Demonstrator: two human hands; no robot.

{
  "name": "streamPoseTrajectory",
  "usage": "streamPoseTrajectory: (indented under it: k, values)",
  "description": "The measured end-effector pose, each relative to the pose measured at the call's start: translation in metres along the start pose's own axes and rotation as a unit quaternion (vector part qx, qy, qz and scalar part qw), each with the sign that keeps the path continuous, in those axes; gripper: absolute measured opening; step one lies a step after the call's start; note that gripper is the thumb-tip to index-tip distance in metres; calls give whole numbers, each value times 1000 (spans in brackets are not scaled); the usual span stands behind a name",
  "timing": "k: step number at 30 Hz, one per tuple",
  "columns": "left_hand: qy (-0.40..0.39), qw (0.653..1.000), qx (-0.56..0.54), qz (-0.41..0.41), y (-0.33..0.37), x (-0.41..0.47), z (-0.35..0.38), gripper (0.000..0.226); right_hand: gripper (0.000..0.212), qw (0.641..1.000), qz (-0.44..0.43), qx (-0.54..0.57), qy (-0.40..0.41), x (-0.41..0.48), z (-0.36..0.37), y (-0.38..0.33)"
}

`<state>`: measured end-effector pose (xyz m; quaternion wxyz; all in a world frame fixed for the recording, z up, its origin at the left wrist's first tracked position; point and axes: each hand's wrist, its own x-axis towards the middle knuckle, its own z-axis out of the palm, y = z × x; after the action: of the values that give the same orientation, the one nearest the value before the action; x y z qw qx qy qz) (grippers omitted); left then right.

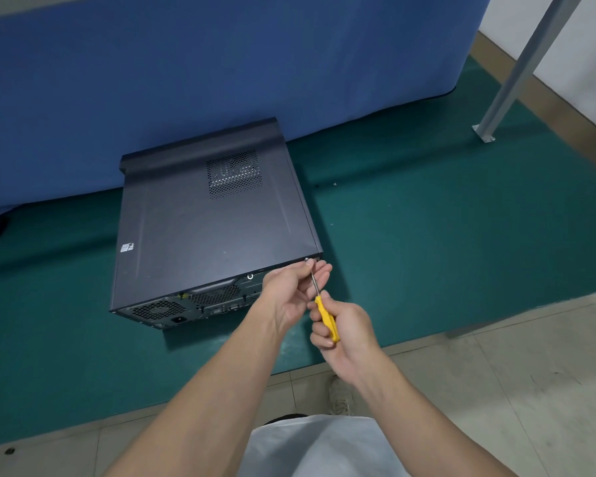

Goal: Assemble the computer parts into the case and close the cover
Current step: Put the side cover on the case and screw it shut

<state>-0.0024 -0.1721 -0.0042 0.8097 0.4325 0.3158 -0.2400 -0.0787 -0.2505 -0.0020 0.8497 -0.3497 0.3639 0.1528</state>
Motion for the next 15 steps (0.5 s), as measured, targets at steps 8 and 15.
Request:
streamPoseTrajectory:
  k: [8, 15]
  values:
    - [45, 998, 25, 28, 0, 2, 3, 6, 20, 940, -145, -287, 114, 4, -3, 5]
    - [12, 996, 83, 8, 1, 0, 3, 10, 25, 999, -1, 17, 28, 2, -1, -5]
